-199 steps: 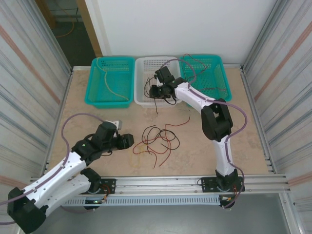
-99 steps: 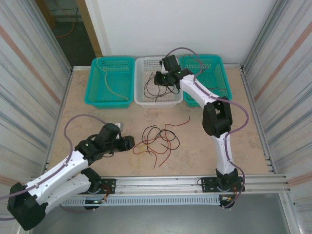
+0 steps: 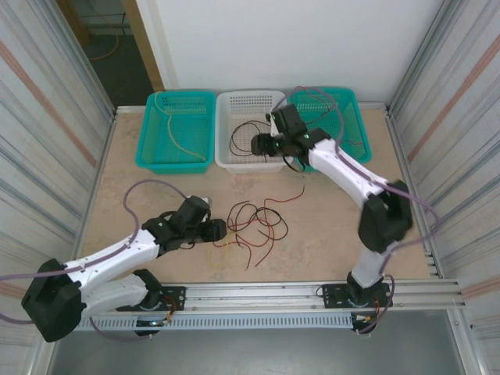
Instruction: Untangle the cables
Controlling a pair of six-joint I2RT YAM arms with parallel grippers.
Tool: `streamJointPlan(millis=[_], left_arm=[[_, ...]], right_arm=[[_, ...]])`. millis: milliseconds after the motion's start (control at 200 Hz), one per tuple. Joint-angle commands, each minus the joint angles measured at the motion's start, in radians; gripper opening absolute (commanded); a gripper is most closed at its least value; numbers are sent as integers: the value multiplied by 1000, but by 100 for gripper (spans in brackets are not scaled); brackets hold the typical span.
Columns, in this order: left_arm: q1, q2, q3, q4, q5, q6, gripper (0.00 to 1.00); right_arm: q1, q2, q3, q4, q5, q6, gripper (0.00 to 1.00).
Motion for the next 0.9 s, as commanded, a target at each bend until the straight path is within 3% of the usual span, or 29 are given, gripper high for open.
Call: streamJointPlan(millis=[0,185,491,606,827,897], left_arm=[[-7,22,39,34,17,38,58],[-8,119,103,110,59,84,60],[-41,288,164,189,58,135,60],[-47,314,162,208,58,132,60],[-58,351,166,222,58,134,60],[-58,365,167,224,57,134,60]], right_arm=[[53,-173,-177,5,95,33,60],[107,-215,-393,92,39,218,42],[153,-53,-456,175,52,303,38],[154,-9,-445,170,43,301,29],[160,32,-448,150,55,295,33],[162,29,-450,152,58,291,25]])
